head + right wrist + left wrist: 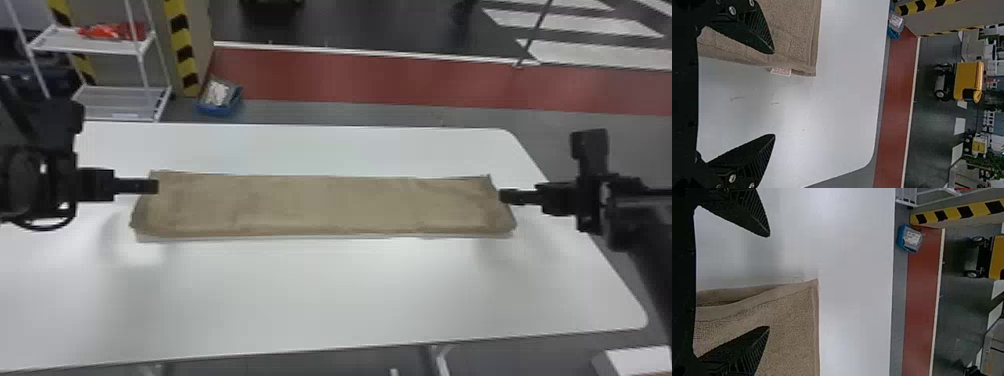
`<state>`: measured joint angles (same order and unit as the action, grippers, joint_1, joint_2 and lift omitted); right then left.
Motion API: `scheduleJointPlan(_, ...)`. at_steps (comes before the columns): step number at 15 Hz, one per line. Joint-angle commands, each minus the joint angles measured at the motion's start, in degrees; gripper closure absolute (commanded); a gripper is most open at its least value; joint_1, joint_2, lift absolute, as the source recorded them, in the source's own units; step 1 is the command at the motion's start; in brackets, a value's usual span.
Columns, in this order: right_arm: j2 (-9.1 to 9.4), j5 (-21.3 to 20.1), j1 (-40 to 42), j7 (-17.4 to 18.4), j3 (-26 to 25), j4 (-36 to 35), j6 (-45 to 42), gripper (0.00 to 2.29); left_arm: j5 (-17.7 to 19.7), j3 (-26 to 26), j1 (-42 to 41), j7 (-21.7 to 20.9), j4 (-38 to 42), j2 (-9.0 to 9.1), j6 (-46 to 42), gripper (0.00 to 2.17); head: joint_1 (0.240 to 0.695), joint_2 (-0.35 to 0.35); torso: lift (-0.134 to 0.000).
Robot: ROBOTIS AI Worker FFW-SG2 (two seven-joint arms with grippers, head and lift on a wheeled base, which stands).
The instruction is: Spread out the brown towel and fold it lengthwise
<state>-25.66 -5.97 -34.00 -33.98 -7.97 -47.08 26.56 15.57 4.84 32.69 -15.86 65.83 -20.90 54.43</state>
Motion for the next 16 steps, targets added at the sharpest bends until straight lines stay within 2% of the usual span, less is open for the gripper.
scheduleJointPlan(1,-0.09,0.17,0.51,0.06,-0.20,0.32,-0.76,0.14,0.60,-0.01,-0.09,-0.05,-0.09,-0.10,0.02,0.04,0.695,-0.129,-0.120)
scheduleJointPlan(16,-0.18,0.08,-2.56,1.37,-0.20,8.49,-12.01,0.13,2.71,-0.27,0.35,-0.75,-2.81,-0.89,-4.73,0.04,0.695,-0.128,-0.120)
